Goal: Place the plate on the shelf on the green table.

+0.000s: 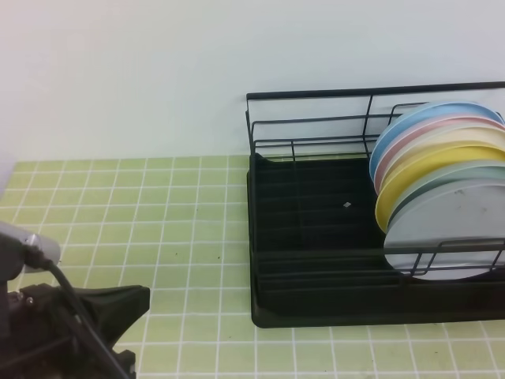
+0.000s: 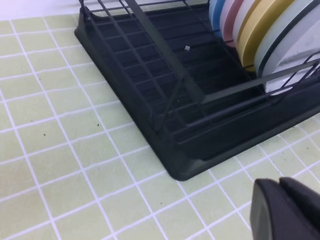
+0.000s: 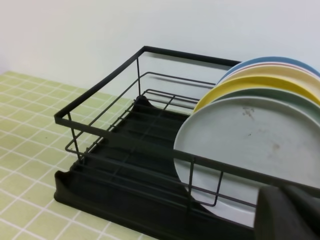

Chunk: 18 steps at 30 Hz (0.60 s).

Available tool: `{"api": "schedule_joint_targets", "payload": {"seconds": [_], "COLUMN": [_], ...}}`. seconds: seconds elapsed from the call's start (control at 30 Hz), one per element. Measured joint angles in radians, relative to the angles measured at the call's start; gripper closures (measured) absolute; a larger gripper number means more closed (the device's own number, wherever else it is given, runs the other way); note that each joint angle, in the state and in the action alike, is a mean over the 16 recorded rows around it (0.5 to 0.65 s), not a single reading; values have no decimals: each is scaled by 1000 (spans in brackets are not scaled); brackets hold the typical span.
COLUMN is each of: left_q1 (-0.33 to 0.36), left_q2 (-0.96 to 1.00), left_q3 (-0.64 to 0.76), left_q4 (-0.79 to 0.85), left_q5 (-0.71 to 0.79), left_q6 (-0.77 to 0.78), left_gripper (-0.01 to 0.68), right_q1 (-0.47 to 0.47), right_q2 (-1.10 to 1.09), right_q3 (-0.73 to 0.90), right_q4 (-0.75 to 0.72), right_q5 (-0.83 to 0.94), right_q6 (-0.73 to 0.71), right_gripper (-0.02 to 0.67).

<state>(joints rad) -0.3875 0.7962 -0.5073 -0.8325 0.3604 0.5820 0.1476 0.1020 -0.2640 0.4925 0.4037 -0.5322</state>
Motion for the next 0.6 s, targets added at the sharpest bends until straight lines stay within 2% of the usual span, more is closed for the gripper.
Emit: {"api": "schedule_joint_targets", "payload": {"seconds": [0.27,0.6], "left_q1": [43,223], "left_q2": [-53,-288], "left_q3": [0,2], "left_q4": [1,4], "left_q5": [-57,-53], "left_q6": [26,51], "left_gripper": [673,673], "right_q1": [0,0], "right_q2": [-1,-1], "right_q3": [0,0], "right_q4": [0,0], "right_q5": [1,4], "right_q6": [0,-1], "right_gripper": [652,652]}}
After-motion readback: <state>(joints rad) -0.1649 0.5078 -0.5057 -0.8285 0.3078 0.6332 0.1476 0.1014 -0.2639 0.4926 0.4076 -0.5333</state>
